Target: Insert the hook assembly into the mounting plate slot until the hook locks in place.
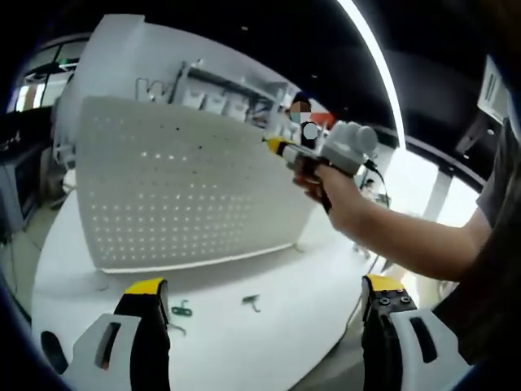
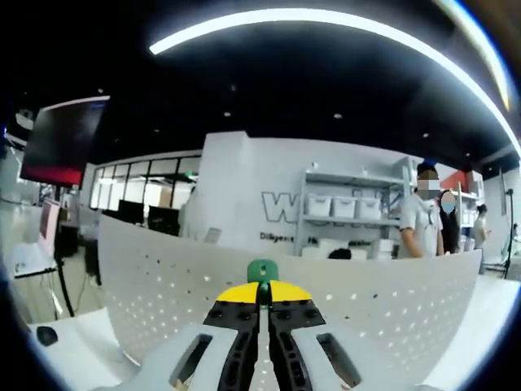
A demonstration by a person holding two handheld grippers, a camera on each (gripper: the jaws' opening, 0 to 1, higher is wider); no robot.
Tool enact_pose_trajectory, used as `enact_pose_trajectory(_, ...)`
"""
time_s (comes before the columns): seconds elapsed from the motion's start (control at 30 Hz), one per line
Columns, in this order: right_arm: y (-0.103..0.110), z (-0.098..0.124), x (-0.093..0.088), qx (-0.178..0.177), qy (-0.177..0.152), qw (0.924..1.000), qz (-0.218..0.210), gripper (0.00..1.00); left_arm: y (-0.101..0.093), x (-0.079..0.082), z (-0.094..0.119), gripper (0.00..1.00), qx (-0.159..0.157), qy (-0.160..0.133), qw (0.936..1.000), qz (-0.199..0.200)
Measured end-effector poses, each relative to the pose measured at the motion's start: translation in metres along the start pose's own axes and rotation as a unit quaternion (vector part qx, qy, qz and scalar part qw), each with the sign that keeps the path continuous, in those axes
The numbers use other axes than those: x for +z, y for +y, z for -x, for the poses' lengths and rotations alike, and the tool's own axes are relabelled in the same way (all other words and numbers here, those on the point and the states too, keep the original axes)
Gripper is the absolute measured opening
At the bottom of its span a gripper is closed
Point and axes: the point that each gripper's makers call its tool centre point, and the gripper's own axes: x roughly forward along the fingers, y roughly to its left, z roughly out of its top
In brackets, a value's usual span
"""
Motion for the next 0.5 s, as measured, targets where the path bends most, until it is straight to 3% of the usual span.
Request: enact_pose_trajectory(0.5, -0.009, -0.013, -0.018, -0.020, 0.015, 0.9994, -0.024, 0.00, 0.005, -0.002, -0.006, 1.00, 0.012, 0.000, 0.9999, 0.010)
